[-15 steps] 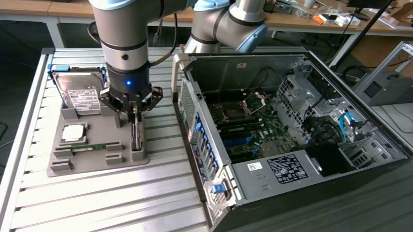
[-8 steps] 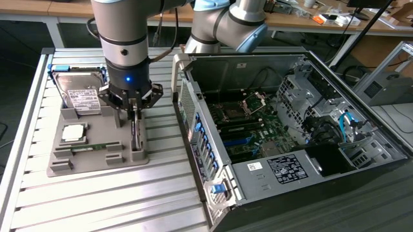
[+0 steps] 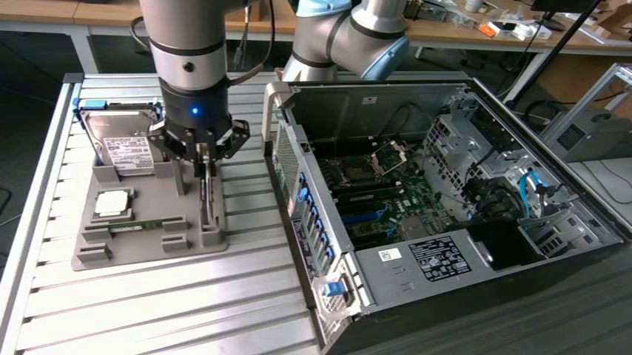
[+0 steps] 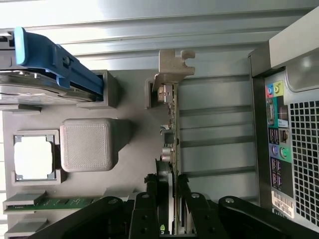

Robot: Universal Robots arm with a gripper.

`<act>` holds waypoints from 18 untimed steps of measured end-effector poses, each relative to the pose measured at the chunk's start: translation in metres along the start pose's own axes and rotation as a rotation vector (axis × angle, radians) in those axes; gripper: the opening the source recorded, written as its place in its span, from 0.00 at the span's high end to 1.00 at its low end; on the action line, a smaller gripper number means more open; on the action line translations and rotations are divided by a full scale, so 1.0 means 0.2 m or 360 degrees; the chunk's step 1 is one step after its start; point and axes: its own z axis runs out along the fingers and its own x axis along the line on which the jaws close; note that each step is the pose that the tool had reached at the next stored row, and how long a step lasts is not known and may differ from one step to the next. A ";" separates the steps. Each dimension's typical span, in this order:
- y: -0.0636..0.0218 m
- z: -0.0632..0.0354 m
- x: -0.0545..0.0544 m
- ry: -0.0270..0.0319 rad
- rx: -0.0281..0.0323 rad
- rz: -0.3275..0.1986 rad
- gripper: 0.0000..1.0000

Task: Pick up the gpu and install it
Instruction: 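Pick up the gpu and move the gpu toward the slot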

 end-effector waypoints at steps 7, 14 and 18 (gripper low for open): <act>0.003 -0.056 0.00 0.00002 -0.00027 0.0000 0.73; 0.005 -0.116 0.00 0.00004 -0.00042 0.0000 0.73; 0.006 -0.143 0.00 0.00004 -0.00054 0.0000 0.73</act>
